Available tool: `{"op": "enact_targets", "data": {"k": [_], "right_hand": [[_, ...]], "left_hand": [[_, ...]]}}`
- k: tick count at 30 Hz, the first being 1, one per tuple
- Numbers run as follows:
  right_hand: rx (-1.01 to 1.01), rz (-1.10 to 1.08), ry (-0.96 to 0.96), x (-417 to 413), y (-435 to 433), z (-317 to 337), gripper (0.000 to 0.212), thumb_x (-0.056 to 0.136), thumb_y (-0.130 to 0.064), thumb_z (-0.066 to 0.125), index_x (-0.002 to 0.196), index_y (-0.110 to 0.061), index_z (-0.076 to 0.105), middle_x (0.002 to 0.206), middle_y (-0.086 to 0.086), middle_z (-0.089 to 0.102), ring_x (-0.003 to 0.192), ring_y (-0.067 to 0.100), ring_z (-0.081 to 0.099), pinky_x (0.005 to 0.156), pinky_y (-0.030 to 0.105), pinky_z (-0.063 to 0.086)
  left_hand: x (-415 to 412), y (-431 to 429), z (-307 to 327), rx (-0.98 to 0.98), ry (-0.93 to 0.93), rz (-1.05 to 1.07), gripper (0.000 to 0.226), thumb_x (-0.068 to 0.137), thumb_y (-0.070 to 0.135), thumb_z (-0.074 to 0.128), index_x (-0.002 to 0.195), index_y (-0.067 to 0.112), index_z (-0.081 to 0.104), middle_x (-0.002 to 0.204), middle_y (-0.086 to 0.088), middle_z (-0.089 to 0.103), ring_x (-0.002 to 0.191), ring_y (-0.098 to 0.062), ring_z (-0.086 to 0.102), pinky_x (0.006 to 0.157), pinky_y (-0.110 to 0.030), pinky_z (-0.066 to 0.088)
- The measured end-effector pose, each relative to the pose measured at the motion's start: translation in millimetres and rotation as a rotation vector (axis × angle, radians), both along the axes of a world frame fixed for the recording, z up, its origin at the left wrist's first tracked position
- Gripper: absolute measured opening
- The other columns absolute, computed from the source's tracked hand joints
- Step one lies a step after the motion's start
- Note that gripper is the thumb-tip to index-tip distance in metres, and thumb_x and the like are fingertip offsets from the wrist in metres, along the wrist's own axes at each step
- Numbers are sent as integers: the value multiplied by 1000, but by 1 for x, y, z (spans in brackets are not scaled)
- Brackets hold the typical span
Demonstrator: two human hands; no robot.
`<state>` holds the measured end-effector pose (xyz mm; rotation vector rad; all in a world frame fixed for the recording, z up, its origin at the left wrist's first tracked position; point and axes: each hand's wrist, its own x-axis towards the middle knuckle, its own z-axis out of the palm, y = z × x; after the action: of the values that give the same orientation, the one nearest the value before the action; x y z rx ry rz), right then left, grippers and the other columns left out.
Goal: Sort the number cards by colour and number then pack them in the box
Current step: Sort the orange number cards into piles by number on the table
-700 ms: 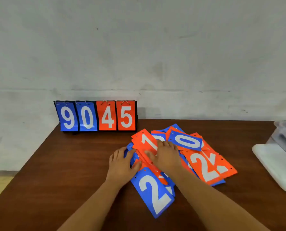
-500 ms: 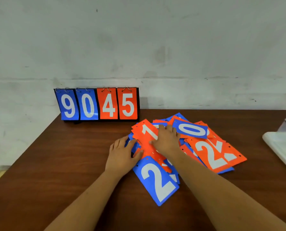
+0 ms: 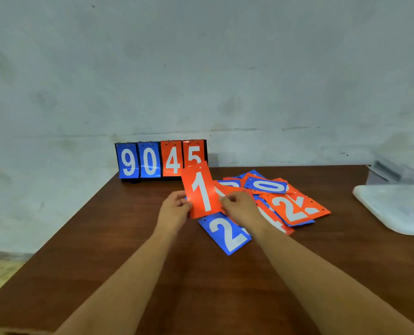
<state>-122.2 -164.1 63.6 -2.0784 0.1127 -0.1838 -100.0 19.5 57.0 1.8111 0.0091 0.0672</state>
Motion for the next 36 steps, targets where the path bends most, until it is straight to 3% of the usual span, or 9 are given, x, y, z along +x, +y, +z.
{"op": "enact_targets", "data": {"k": [4,8,13,16,20,24,28,32,36], "right_hand": [[-675,-77,68,-34,0,-16,40,91,-47,56,103,-9,58,111,14,60,103,31,56,83,37,46],[-821,-76,230,-47,17,-17,67,84,-59,61,129,-12,49,134,14,48,124,34,45,99,43,39],[-774,-60,434,-40,29,-18,68,83,-45,69,137,-14,43,143,17,39,130,36,39,107,47,37],[-736,-47,471,-33,32,-16,71,81,-45,73,137,-15,41,146,18,34,135,37,33,109,50,34],[-640,-21,374,-23,39,-19,52,83,-35,72,124,-11,50,132,14,50,123,33,47,101,48,43],[-160,-134,191,-19,53,-9,17,88,-17,68,94,-2,62,92,15,61,84,26,58,72,37,51],[256,-138,255,-14,79,6,29,84,-13,75,100,9,63,96,20,66,88,30,65,88,45,55],[253,-57,220,1,122,-8,24,78,-6,78,97,-9,64,109,9,64,95,24,66,79,36,57],[27,35,40,15,168,-27,34,85,0,65,109,-24,64,125,0,59,94,13,61,64,17,47]], "left_hand": [[-31,28,-6,11,25,109,19,91,-1,55,105,10,60,89,-1,67,88,-20,64,71,-27,51],[-55,58,-16,119,32,154,21,91,0,55,103,17,61,96,-2,67,86,-16,62,64,-20,46],[-60,91,-32,222,61,147,27,91,11,59,116,19,64,111,0,69,97,-14,65,76,-25,46],[-53,104,-37,259,66,154,29,93,13,57,120,21,61,111,4,65,98,-13,61,72,-23,44],[-42,118,-42,328,57,157,32,95,15,56,126,23,58,110,8,59,101,-10,55,82,-26,46],[-33,138,-46,305,15,191,35,94,13,57,128,21,60,117,4,62,107,-11,57,90,-27,48],[-24,164,-46,334,5,255,37,96,17,57,132,24,56,121,1,60,102,-8,50,84,-26,45],[-15,199,-45,376,-16,304,30,95,16,58,122,28,57,112,3,61,105,-13,56,74,-21,43],[-4,230,-47,528,-27,336,27,94,14,57,119,21,66,124,-2,64,112,-17,58,93,-30,46]]}}
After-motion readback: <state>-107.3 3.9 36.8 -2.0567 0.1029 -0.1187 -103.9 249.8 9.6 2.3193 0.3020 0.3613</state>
